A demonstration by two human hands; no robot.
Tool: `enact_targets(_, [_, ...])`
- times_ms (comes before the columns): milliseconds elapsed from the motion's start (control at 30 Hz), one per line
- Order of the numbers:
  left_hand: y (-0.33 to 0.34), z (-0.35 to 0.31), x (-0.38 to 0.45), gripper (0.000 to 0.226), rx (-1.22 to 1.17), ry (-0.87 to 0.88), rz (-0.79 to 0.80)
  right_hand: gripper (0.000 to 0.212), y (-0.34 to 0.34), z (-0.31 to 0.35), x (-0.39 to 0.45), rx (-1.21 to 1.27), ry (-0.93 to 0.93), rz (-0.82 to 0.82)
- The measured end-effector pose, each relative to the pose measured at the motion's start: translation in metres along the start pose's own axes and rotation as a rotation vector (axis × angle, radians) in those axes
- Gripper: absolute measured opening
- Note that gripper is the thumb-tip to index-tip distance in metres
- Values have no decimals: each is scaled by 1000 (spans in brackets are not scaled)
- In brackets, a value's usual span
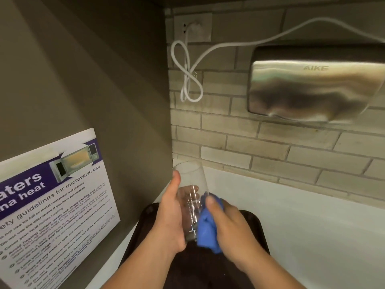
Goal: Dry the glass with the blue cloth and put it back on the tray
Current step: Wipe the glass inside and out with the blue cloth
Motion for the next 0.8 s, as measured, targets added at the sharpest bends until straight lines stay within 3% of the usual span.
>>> enact_targets(100, [-3, 6, 2, 88, 23, -2, 4, 51, 5, 20, -20, -244, -292, -105])
enact_targets(167, [2, 11, -3, 82, 35, -33, 69, 56, 1, 36, -15, -282, -364, -172])
enact_targets(300, [11, 7, -4, 83, 65, -11, 111, 42, -16, 41, 12, -100, -170, -173])
enact_targets(433, [8, 2, -4, 84, 269, 30, 59, 45, -8, 44, 9, -194, -320, -237])
enact_targets(533, [11, 4, -8, 85, 243, 32, 80, 44, -2, 47, 6, -199, -375, -251])
enact_targets(700, [9, 1, -6, 87, 55, -45, 122, 55, -12, 30, 21, 22, -42, -84])
enact_targets(800, [5, -1, -3, 91, 28, -61, 88, 50, -3, 24, 5, -34, -75, 37])
Point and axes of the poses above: each hand's wrist, its own x-axis towards the middle knuckle, its own y-axis out of the palm, z = x × y, the point moved 7 cm from there along x, towards the middle knuckle, and after that the axes turned 4 degrees about y, right-handed, at the moved point
